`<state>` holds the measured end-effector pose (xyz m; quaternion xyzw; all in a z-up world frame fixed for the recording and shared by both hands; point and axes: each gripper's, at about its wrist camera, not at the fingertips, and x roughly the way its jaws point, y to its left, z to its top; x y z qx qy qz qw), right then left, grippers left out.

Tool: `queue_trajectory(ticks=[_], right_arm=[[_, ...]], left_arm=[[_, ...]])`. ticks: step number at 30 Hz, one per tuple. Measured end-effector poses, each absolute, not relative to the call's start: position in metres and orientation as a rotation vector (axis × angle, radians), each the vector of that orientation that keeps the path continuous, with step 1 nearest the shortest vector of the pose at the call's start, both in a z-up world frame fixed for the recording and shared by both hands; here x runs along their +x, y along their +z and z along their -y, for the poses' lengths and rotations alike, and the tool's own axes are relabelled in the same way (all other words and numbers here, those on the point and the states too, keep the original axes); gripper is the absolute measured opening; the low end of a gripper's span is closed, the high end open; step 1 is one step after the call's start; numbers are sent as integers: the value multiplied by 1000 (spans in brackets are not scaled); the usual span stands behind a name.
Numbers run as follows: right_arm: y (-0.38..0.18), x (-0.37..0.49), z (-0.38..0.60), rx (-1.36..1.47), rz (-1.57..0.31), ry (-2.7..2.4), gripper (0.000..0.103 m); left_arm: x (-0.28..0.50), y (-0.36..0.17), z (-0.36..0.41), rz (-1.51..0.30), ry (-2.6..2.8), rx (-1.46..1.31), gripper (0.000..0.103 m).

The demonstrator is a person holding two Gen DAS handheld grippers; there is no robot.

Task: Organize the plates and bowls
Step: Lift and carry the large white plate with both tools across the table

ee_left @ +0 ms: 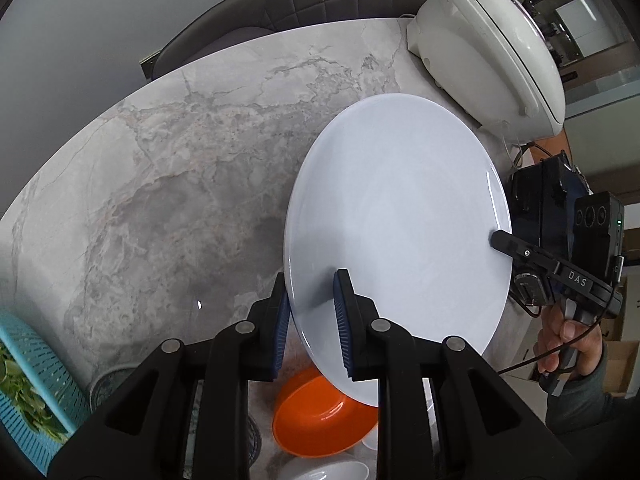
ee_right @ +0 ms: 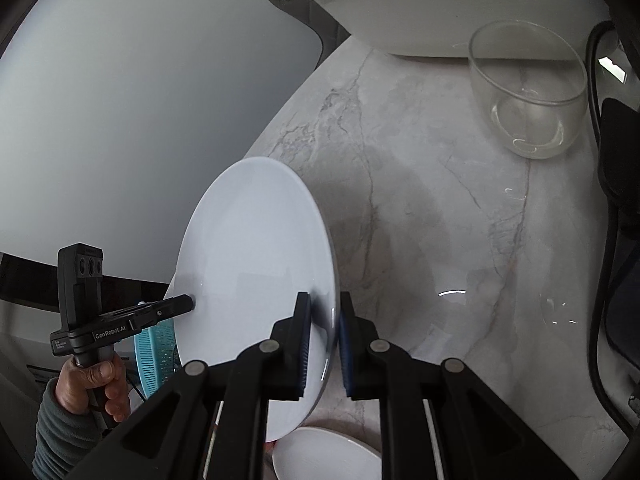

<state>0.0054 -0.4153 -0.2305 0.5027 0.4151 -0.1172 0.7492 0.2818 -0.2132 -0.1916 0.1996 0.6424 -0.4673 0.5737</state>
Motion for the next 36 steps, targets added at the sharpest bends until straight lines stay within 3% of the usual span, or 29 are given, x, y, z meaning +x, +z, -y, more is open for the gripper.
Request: queue_trajectory(ticks=[19, 36], right_arm=[[-173, -15, 313, 965, -941, -60, 15], [-176, -84, 195, 893, -1036, 54, 15]], left_arm=[[204, -110, 11, -1438, -964, 314, 19], [87, -131, -157, -1454, -867, 200, 19]])
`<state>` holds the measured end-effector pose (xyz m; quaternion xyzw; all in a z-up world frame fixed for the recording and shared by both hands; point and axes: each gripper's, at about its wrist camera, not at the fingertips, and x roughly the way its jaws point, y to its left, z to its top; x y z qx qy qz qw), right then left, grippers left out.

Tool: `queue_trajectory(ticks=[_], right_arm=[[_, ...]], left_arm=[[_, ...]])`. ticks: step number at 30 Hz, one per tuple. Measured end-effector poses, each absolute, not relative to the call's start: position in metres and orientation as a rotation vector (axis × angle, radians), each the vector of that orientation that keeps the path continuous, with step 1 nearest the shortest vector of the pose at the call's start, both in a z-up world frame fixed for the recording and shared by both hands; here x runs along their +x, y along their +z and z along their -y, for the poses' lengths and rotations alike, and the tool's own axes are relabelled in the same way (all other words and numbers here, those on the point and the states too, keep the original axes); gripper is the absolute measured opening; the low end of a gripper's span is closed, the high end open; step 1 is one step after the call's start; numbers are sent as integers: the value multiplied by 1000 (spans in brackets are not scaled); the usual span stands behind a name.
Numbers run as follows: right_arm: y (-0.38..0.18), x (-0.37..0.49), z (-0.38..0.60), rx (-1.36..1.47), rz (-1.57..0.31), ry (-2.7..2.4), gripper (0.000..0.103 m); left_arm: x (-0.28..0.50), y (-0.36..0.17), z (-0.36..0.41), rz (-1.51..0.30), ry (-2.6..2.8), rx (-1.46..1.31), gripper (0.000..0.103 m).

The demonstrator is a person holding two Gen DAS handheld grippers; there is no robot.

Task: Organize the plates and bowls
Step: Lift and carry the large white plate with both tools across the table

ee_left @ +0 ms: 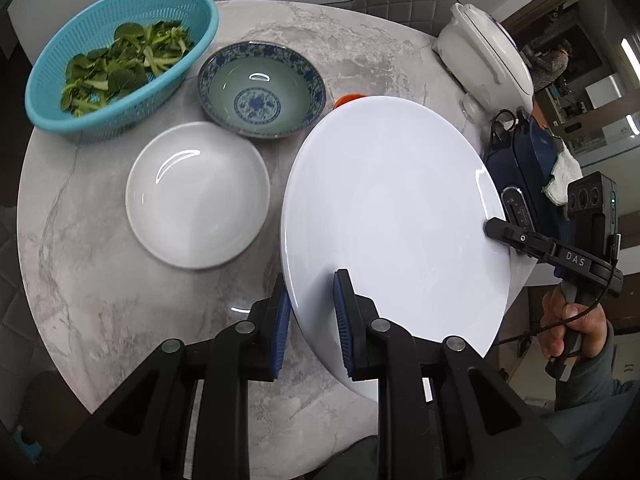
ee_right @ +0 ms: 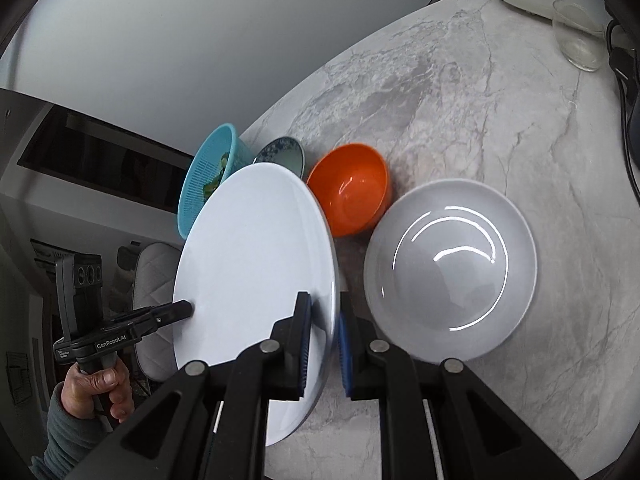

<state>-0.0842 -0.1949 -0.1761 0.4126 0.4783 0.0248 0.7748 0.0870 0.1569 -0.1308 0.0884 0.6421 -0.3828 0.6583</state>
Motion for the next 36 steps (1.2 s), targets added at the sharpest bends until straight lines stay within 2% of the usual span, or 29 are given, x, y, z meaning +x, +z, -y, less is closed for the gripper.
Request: queue_trajectory(ticks=[9, 17, 36], right_arm=[[-194, -118, 150, 841, -1129, 93, 15], [-223, -133, 118, 774, -1209, 115, 16], [-267, -136, 95, 707, -1296, 136, 17]], left_arm=[[22, -160, -222, -1491, -836, 144, 19], [-9, -212, -266, -1576, -808, 73, 19], [-54, -276, -301, -1615, -791, 68, 19]])
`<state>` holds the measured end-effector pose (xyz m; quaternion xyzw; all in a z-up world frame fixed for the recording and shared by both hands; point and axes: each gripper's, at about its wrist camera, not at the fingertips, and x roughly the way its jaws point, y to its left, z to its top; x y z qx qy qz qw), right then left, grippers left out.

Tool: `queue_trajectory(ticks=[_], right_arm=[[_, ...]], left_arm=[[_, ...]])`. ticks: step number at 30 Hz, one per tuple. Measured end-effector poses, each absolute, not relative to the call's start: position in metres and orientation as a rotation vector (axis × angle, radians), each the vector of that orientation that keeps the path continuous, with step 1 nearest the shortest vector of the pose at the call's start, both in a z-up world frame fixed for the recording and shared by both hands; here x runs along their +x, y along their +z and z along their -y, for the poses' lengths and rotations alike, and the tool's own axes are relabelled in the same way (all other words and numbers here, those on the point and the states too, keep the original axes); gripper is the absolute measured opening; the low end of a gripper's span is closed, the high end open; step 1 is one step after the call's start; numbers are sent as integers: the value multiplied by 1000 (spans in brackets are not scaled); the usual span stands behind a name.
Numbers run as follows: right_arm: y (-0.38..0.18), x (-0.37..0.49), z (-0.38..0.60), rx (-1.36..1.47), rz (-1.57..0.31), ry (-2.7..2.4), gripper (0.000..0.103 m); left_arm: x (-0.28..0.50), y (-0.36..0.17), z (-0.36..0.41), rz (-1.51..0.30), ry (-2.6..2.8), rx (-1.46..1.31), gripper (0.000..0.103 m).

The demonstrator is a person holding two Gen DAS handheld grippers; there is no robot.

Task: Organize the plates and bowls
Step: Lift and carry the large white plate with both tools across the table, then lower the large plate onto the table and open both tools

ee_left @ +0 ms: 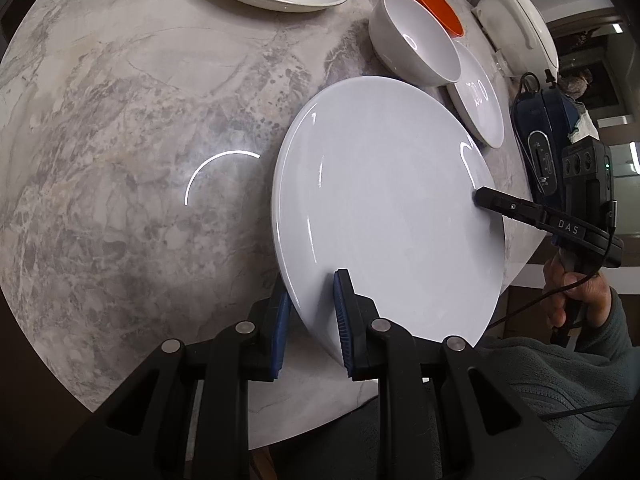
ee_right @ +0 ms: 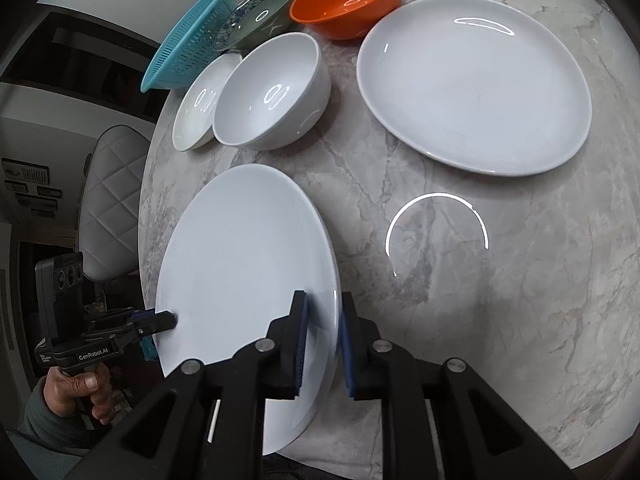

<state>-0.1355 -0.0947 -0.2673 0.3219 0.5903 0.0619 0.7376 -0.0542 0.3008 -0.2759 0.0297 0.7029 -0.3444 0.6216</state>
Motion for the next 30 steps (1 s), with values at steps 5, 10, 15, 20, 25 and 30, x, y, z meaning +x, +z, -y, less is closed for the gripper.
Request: queue_trajectory(ticks=[5, 10, 15, 20, 25, 30], right_arm=[[-278, -140, 97, 708, -1298, 140, 17], [-288, -144, 98, 714, -1290, 140, 17], [-295, -146, 93, 674, -1300, 142, 19], [-293, -146, 93, 628, -1285, 160, 20], [-290, -146, 88, 559, -1279, 175, 24], [-281, -154, 95, 562, -1254, 164, 58]], left_arm=[[-57, -286, -292, -1616, -796, 83, 19], [-64, -297, -286, -1624, -789, 99, 19], [-72, -304, -279, -1630, -787, 124, 20], [-69, -308, -278, -1638, -770, 85, 19], [-64, -305, -283, -1629, -751, 33, 21], [-60, -272, -291, -1484, -733, -86, 62]])
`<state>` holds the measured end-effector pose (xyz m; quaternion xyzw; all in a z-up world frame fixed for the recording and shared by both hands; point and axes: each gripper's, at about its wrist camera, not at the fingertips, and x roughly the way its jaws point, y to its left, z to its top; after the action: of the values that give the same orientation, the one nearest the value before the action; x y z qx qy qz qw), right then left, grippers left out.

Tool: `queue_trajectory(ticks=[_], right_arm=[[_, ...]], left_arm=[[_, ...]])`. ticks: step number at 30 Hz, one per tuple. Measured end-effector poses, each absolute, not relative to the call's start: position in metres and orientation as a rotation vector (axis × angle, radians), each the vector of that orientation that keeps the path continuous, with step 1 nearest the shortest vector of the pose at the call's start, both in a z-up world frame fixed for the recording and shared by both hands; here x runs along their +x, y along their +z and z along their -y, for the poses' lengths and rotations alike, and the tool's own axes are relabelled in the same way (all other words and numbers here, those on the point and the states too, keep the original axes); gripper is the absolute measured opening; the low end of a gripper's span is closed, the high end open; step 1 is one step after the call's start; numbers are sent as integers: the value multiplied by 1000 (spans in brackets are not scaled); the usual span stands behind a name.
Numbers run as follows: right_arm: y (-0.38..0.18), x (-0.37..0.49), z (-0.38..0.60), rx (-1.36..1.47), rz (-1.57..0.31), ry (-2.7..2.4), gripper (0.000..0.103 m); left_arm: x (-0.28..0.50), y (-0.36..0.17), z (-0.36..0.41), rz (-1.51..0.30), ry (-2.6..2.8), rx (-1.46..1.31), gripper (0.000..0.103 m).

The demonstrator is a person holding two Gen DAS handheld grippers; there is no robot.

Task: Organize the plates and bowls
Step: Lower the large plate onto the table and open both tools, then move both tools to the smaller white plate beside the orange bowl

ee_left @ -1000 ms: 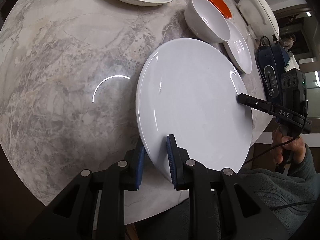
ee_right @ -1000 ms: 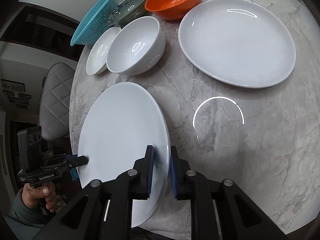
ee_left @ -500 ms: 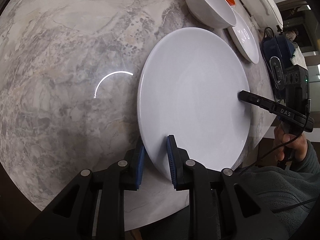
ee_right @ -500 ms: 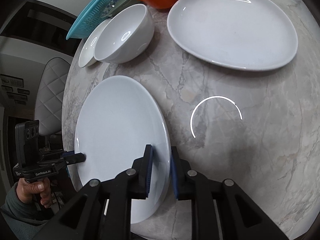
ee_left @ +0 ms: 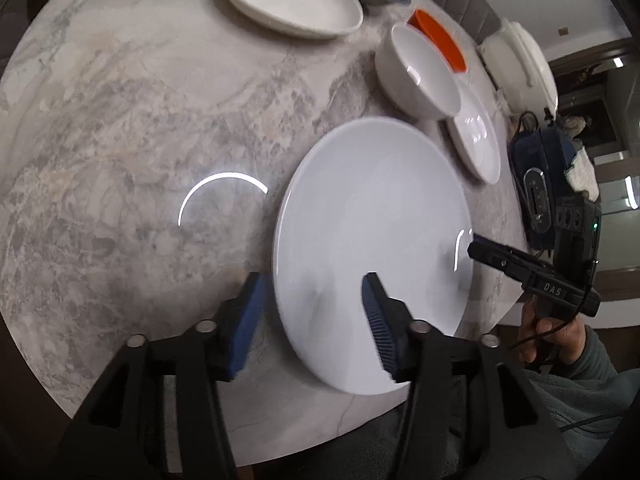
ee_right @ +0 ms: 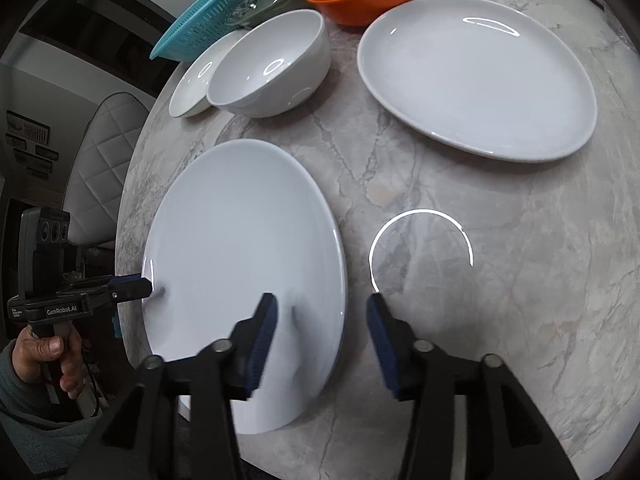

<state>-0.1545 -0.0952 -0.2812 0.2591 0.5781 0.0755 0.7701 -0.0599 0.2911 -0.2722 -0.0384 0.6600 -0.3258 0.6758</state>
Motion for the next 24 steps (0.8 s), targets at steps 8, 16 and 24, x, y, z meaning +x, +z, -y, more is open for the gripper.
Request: queue_trajectory(ticks=[8, 16, 24], right_arm=[[-236, -167, 161, 638, -1103, 96, 83], [-204, -146, 242, 638, -1021, 130, 86], [-205, -114, 308, 609, -1023, 259, 87]], left_arm=[[-57, -214, -240, -1292, -786, -237, 102], [-85, -193, -139, -1206, -735, -210, 102], [-89, -214, -83, -1304, -471, -201, 102]])
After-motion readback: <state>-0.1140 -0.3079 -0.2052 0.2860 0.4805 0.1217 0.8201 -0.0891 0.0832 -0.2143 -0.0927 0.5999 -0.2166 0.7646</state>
